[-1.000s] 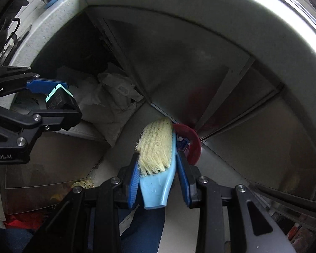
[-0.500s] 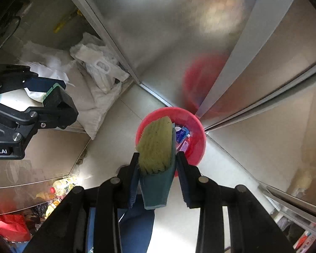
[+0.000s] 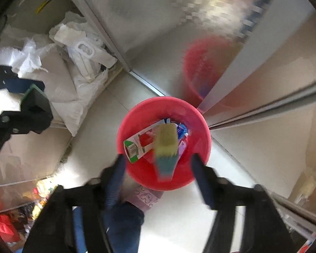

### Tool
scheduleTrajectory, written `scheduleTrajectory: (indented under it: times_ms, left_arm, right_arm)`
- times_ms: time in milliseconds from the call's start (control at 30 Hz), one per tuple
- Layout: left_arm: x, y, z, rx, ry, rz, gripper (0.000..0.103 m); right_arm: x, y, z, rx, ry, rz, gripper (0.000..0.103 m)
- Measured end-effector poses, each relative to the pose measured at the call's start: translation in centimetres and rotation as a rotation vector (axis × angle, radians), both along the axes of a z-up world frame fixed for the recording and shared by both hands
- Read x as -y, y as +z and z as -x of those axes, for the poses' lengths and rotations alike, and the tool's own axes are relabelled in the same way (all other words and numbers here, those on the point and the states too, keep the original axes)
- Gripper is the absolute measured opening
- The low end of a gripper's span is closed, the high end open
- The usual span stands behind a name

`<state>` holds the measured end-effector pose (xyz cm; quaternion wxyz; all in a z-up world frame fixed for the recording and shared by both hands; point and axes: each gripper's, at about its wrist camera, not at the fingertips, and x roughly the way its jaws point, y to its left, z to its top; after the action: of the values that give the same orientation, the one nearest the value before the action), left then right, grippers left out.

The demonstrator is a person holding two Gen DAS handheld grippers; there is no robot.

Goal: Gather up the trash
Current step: 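Open the right tool over the bin while the left tool releases the adapter, then raise both open tools back up above the counter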

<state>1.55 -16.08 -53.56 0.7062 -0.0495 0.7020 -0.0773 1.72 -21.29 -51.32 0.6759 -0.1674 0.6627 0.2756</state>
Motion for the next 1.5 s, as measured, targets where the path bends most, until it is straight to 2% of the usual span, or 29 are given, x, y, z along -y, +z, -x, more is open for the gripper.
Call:
scheduleTrajectory:
  times_ms: [100, 233, 433, 500, 867, 933, 1000, 1033, 1267, 1500]
  left_arm:
    - [0.4, 0.3, -0.2, -0.001, -0.018, 0.002, 0.053]
    - [1.3, 1.0, -0.9, 0.005, -0.041, 0.012, 0.053]
    - [3.2, 1.0, -2.4, 0.018, -0.086, 0.026, 0.053]
    - [4.0, 0.6, -2.8, 0.017, -0.103, 0.038, 0.053]
    - [7.9, -2.8, -4.1, -0.034, -0.139, 0.093, 0.053]
    - [8.2, -3.1, -4.2, -0.035, -0.138, 0.11, 0.061]
    - [8.4, -3.1, -4.3, -0.026, -0.142, 0.106, 0.08]
    - [8.6, -3.0, -4.4, -0.02, -0.145, 0.103, 0.082]
    - [9.6, -2.7, -4.6, -0.009, -0.147, 0.07, 0.088]
    - [8.7, -0.2, -3.4, 0.023, -0.146, 0.043, 0.091]
  right_arm:
    - [0.9, 0.7, 0.2, 0.0, -0.003, -0.018, 0.072]
    - [2.0, 1.7, 0.2, -0.006, -0.027, -0.053, 0.094]
    - [3.2, 2.3, -0.2, 0.014, -0.081, -0.053, 0.097]
    - [3.7, 2.3, -0.3, 0.019, -0.101, -0.052, 0.102]
    - [6.6, 1.0, -0.1, 0.02, -0.186, -0.023, 0.102]
    - [7.0, 0.9, -0.1, 0.019, -0.195, -0.02, 0.102]
    - [7.4, 1.0, -0.1, 0.031, -0.21, -0.022, 0.102]
    - [7.6, 1.2, -0.1, 0.043, -0.217, -0.028, 0.102]
    - [7.7, 0.9, -0.2, 0.027, -0.215, -0.017, 0.102]
    - [7.5, 2.5, 0.3, 0.036, -0.222, -0.024, 0.102]
